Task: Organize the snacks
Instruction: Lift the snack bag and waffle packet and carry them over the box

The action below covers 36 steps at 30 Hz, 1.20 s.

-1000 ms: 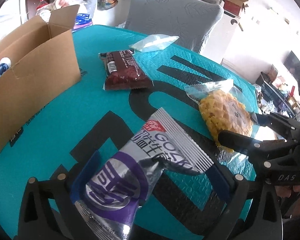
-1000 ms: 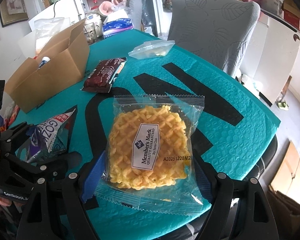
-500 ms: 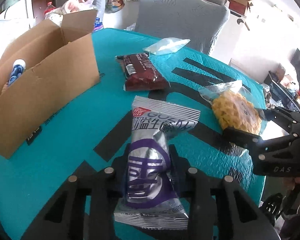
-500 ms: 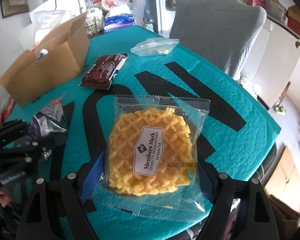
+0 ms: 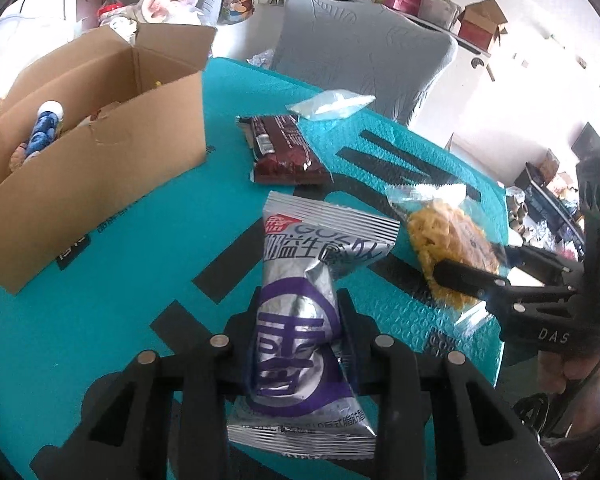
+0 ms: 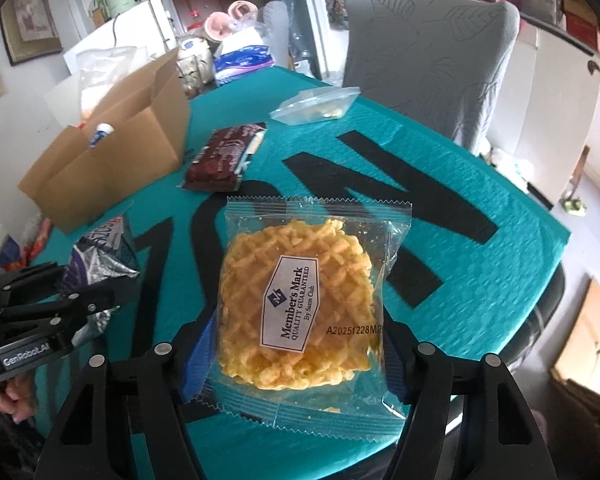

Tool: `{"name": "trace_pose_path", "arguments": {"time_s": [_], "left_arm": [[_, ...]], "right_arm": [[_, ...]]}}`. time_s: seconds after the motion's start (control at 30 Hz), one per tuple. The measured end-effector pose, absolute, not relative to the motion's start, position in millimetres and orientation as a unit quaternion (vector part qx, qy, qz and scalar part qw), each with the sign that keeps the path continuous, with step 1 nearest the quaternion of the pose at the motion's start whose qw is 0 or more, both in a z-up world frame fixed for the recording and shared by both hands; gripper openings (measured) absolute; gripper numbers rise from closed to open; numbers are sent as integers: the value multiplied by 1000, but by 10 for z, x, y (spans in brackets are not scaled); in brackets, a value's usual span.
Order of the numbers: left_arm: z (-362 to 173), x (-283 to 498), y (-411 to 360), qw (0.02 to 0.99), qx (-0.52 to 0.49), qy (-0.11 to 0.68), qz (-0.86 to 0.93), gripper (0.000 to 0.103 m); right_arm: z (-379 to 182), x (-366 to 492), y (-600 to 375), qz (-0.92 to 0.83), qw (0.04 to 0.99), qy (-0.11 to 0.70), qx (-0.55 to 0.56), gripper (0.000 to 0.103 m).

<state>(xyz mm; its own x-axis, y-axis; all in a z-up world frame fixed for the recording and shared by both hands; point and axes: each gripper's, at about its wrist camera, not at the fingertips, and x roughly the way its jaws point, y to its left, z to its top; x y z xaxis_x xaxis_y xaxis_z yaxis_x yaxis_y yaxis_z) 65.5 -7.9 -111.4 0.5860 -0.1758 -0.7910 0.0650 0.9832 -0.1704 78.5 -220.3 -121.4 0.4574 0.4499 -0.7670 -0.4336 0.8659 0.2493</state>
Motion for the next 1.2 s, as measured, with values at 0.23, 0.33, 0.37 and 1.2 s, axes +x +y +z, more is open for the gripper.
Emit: {"name": "trace_pose_path", "arguments": {"time_s": [0.23,0.33,0.37,1.2], "left_arm": [[-917,587,-5,900,-60,428,-63,33],[-793,559,52,908,-62,410,-55,33],[-753,548,73,912,-63,401,-50,33],[217,723,946,961,-80,259,44,33]], "right_arm": [[-1098,719,-2107,297,845,443,37,70],[-995,687,-2044,311,846,432,35,69],[-953,684,-2020,319,845,428,36,69],[106,874,-1134,437,848,298,-29,70]]}}
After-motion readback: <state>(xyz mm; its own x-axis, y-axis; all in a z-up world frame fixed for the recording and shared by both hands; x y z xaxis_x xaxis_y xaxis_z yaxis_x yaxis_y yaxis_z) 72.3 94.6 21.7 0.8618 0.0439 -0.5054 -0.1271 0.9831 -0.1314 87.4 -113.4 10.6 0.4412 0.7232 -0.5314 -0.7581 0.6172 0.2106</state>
